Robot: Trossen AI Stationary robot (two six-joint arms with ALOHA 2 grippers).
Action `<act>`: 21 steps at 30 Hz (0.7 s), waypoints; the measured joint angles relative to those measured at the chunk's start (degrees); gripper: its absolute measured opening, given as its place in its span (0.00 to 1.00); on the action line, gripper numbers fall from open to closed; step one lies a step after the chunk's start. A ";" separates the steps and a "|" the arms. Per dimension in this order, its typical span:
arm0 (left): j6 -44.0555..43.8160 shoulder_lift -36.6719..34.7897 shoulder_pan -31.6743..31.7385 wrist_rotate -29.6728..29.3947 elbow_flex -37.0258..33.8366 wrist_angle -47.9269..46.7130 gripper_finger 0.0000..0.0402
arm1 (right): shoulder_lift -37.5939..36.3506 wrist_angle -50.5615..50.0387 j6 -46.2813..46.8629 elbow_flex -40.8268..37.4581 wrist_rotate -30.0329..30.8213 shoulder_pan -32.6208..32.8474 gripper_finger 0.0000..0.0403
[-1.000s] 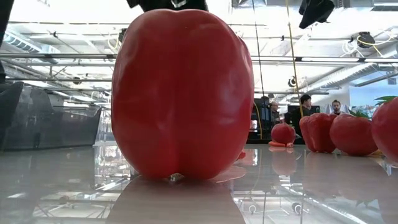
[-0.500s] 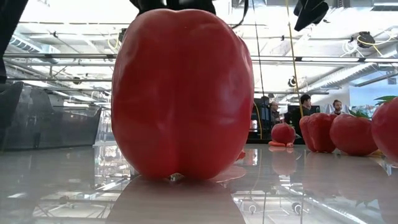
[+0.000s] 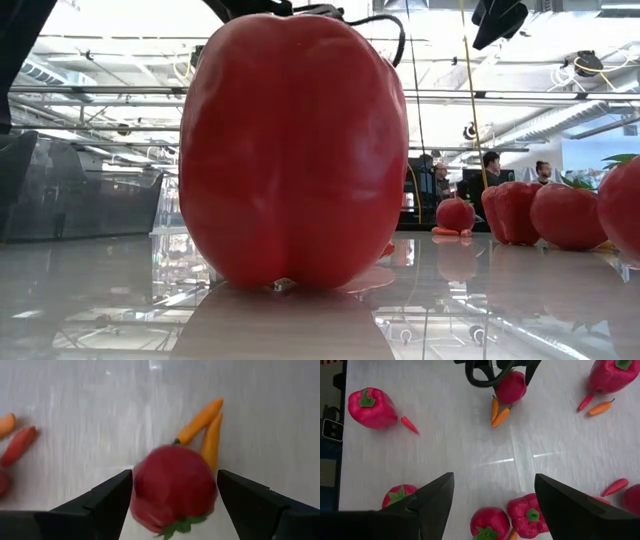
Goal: Sort produce into baskets
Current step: Put the red tomato into the transparent bin
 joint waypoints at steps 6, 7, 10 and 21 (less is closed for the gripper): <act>0.02 1.69 0.00 0.20 -0.06 0.43 0.75 | -0.02 -0.02 0.00 0.00 0.02 0.00 0.67; 0.02 1.94 0.00 0.21 -0.05 0.49 0.75 | -0.02 -0.02 0.00 0.00 0.02 0.00 0.67; 0.20 2.48 0.00 0.33 -0.13 -0.52 0.75 | -0.04 0.31 0.30 -0.37 0.01 0.00 0.67; -2.90 -2.60 0.12 0.33 0.57 -0.50 0.75 | -0.02 2.68 -0.49 -2.60 0.01 -0.02 0.67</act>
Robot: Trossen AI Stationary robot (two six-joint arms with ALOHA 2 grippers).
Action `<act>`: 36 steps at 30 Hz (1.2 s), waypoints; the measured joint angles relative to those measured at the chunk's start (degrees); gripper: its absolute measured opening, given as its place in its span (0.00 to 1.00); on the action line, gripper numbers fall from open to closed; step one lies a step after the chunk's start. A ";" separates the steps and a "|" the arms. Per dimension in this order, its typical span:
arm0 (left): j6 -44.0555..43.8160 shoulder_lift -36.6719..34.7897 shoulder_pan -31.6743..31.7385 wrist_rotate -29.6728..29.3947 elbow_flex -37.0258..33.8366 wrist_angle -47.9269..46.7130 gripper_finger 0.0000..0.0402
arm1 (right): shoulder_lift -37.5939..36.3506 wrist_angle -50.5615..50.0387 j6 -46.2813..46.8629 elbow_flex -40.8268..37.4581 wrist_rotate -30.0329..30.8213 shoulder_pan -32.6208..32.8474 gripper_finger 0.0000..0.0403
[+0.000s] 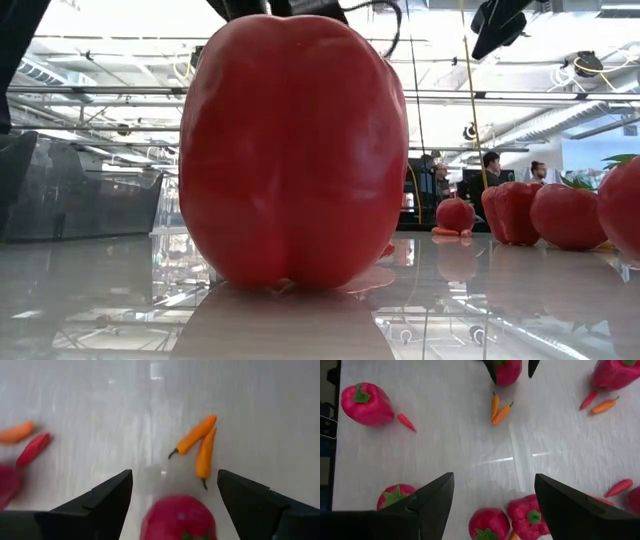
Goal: Sort produce into baskets
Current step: Put the red tomato into the transparent bin
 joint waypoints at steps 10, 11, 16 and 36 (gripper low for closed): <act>-2.45 -3.08 -0.01 -0.45 0.09 -8.28 0.75 | 0.00 2.54 -2.33 0.00 0.01 -0.13 0.67; -2.35 -2.89 -0.01 -0.20 0.11 -8.08 0.76 | 0.00 2.64 -2.34 0.00 0.00 -0.13 0.67; -1.51 -2.48 -0.07 -0.19 0.09 -8.07 0.84 | 0.00 2.82 -2.35 -0.02 -0.01 -0.13 0.67; 3.38 3.97 2.30 -0.96 0.12 -7.98 0.99 | 0.00 2.76 -2.35 -0.04 -0.01 -0.13 0.67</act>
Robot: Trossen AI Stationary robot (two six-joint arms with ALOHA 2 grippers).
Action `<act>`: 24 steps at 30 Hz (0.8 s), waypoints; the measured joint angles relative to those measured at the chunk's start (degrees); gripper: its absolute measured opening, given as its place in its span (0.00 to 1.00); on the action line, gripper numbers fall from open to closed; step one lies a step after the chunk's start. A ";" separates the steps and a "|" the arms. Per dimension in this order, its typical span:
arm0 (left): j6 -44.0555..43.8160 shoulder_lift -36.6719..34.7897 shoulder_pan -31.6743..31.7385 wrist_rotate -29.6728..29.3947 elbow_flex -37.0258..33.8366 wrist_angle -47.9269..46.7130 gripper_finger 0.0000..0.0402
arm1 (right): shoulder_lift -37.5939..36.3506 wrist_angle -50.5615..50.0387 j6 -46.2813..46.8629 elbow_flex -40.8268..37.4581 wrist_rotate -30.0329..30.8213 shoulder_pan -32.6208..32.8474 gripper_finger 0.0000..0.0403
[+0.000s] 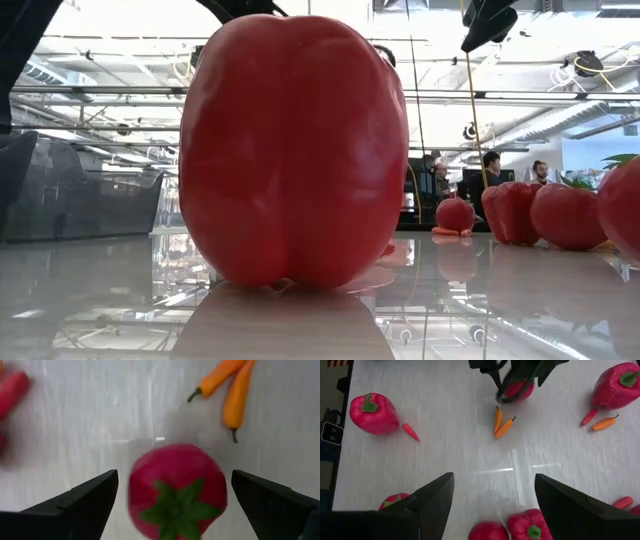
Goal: Sort produce into baskets
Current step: Put the red tomato into the transparent bin
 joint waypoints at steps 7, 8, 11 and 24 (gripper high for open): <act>0.11 2.05 -0.01 0.55 0.00 0.16 0.99 | 0.00 -0.14 -0.19 0.00 0.95 0.00 0.67; 0.11 2.15 0.01 0.55 0.00 -0.12 0.98 | 0.00 -0.18 -0.20 0.00 1.16 0.00 0.67; 0.09 2.13 0.01 0.55 -0.02 0.53 0.95 | 0.00 -0.28 -0.21 0.00 1.22 -0.02 0.67; -0.28 1.66 0.61 0.59 -0.02 -1.66 0.74 | 0.00 -0.28 1.25 0.00 1.35 0.00 0.67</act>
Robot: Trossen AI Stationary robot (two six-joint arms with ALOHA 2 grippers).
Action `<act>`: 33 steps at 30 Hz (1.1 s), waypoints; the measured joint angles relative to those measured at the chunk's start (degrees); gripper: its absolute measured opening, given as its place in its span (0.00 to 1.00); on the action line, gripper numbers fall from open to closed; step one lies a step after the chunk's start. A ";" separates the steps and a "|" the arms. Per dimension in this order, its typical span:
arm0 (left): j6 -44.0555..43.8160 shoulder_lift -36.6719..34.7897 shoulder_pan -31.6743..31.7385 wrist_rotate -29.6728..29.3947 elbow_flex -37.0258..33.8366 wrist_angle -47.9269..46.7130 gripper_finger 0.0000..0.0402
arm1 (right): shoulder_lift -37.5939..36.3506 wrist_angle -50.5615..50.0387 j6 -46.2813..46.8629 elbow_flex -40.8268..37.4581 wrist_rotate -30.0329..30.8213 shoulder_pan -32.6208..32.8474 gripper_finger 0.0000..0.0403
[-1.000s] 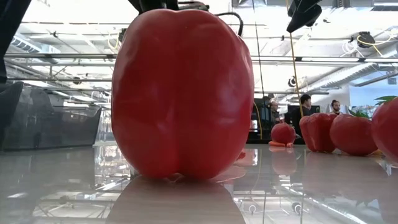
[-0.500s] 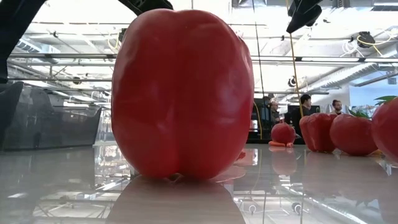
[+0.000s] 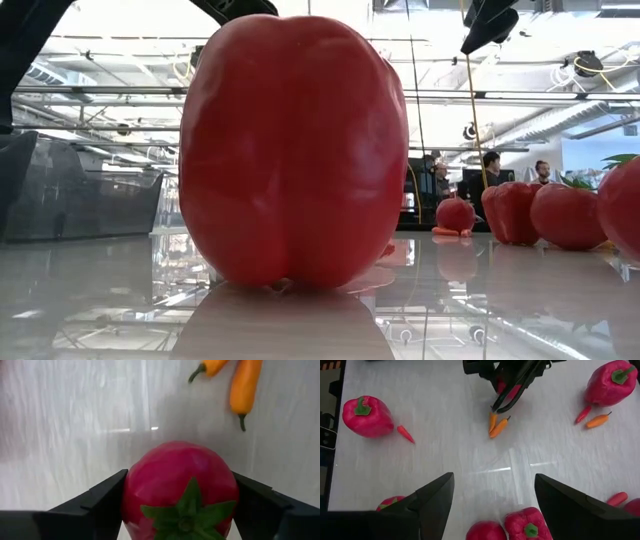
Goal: Sort produce into baskets
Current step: Put the red tomato into the transparent bin
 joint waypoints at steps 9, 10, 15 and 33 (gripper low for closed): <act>-0.49 -6.80 2.64 0.00 2.77 -9.54 0.73 | 0.00 2.32 -0.48 -0.04 4.66 -0.02 0.67; -0.83 -8.27 3.31 0.00 2.78 -9.80 0.73 | 0.02 3.13 -0.92 -0.04 5.17 -0.02 0.67; -1.62 -15.56 8.44 -0.01 2.89 -12.76 0.73 | 0.02 7.28 -2.26 -0.04 6.12 -0.57 0.67; 1.96 -22.26 38.45 5.08 -0.62 -20.24 0.73 | 13.56 23.16 -3.05 -0.04 5.69 -4.74 0.67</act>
